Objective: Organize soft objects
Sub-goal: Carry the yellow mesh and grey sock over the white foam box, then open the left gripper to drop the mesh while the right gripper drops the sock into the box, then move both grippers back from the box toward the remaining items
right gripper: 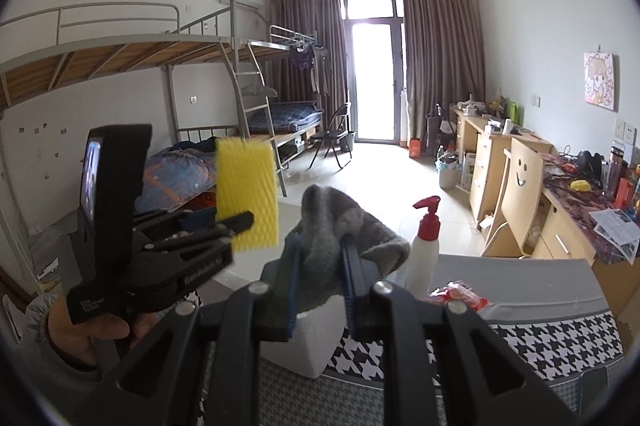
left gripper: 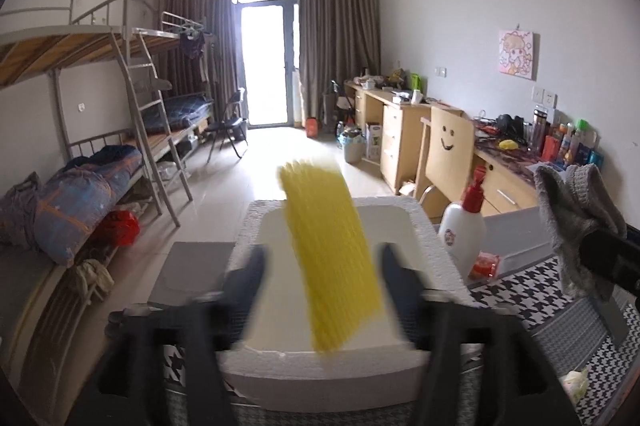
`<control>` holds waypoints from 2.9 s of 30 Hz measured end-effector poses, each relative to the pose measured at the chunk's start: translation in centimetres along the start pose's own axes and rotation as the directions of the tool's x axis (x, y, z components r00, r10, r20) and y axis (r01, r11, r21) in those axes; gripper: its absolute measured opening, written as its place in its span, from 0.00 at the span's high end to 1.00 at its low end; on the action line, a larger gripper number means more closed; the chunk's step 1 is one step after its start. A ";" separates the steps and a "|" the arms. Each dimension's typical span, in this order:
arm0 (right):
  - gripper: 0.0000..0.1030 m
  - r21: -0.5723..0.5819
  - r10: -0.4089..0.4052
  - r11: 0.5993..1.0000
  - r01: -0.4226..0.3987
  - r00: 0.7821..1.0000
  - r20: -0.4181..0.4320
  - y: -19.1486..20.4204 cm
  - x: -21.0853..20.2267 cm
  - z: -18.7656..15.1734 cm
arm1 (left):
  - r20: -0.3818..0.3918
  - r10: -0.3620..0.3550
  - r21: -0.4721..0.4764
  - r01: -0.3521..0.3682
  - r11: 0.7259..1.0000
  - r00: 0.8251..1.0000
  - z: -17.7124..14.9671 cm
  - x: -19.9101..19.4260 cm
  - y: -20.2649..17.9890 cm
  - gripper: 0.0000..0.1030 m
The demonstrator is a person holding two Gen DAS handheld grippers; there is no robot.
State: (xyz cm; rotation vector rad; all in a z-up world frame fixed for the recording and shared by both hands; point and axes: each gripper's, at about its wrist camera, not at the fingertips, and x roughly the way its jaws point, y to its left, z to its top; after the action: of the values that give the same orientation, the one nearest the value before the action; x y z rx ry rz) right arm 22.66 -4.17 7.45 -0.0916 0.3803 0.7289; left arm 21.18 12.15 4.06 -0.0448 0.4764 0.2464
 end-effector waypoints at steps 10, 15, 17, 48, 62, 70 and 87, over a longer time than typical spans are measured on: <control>0.79 0.019 0.038 0.999 -0.037 0.999 -0.019 0.6 1.6 0.8 | 0.056 0.043 -0.018 -0.042 0.999 0.998 -0.1 -1.9 1.8 0.06; 0.79 0.033 0.068 0.997 -0.066 0.996 -0.052 1.0 3.0 1.1 | 0.078 0.070 -0.038 -0.067 0.997 0.994 -0.3 -2.5 2.8 0.01; 0.79 0.027 0.077 0.997 -0.075 0.995 -0.061 1.5 3.5 1.2 | 0.082 0.083 -0.047 -0.079 0.996 0.993 -0.4 -2.7 3.3 0.01; 0.33 0.047 0.118 0.993 -0.111 0.976 -0.182 3.3 9.4 1.8 | 0.077 0.125 -0.085 -0.119 0.989 0.989 -2.8 -5.3 7.7 0.01; 0.14 -0.007 0.067 0.998 -0.068 0.994 -0.092 3.4 3.7 1.6 | 0.094 0.081 -0.072 -0.074 0.995 0.992 -3.0 -7.4 5.5 0.01; 0.11 -0.002 0.053 0.999 -0.053 0.997 -0.063 3.2 1.0 1.3 | 0.112 0.075 -0.051 -0.070 0.996 0.991 -3.0 -8.9 4.3 0.01; 0.04 0.008 0.023 1.000 -0.023 1.000 -0.013 2.5 -2.8 -1.2 | 0.142 0.009 -0.051 -0.002 0.999 0.990 -4.8 -11.5 3.2 0.01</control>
State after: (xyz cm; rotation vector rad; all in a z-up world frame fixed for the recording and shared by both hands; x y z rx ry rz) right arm 18.69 -4.33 7.46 -0.0851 0.3969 0.7498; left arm 8.31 12.17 5.11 -0.0745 0.3280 0.2654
